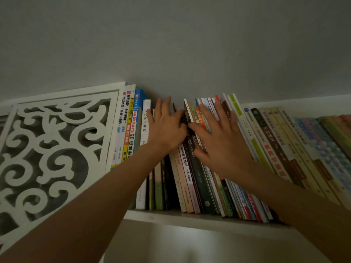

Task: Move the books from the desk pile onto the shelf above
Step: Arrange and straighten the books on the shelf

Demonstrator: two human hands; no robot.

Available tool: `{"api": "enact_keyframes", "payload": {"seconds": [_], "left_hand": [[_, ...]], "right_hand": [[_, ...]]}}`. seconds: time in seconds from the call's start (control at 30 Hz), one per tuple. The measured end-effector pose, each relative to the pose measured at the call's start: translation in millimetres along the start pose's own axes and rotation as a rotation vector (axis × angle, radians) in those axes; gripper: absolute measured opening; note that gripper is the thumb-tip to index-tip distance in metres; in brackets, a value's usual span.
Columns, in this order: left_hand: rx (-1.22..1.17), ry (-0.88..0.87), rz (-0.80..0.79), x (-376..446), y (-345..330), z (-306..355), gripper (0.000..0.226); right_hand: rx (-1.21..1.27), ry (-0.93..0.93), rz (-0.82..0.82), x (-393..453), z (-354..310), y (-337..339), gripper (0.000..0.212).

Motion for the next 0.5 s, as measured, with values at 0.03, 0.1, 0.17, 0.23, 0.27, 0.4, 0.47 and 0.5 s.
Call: {"api": "enact_keyframes", "payload": {"seconds": [0.03, 0.1, 0.17, 0.23, 0.27, 0.4, 0.47, 0.5], "left_hand": [[0.0, 0.01, -0.008, 1.1, -1.1, 1.6, 0.048], [-0.04, 0.021, -0.001, 2.0, -1.6, 0.8, 0.042], [-0.08, 0.015, 0.031, 0.1, 2.1, -0.8, 0.037], [-0.111, 0.004, 0.113, -3.4, 11.5, -1.8, 0.033], [-0.121, -0.004, 0.153, -6.6, 17.7, -2.1, 0.032], [-0.329, 0.005, 0.214, -23.7, 42.2, -12.0, 0.031], [-0.523, 0.054, 0.206, -32.3, 49.8, -16.7, 0.026], [-0.603, 0.084, 0.2, -36.4, 49.7, -15.5, 0.021]], "right_hand": [[0.012, -0.001, 0.004, -0.1, 0.1, 0.1, 0.057], [0.023, 0.003, 0.008, -0.4, 1.0, 1.4, 0.058], [0.036, 0.011, 0.01, -0.8, 1.7, 2.9, 0.059], [0.046, 0.011, 0.008, -1.0, 2.4, 4.2, 0.059], [0.051, 0.011, 0.003, -1.5, 2.8, 4.4, 0.058], [0.076, 0.022, -0.01, -2.3, 2.7, 4.3, 0.052], [0.073, 0.024, -0.005, -1.2, 2.4, 5.5, 0.047], [0.078, 0.027, -0.003, -0.8, 2.4, 6.6, 0.047]]}}
Point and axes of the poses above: each hand's wrist, its own x-axis towards the middle knuckle, its own y-axis out of the back of the hand, z = x × y, the point moved 6 cm from there along x, towards the middle knuckle, and after that the axes turned 14 degrees about x, right-handed, at the moved point
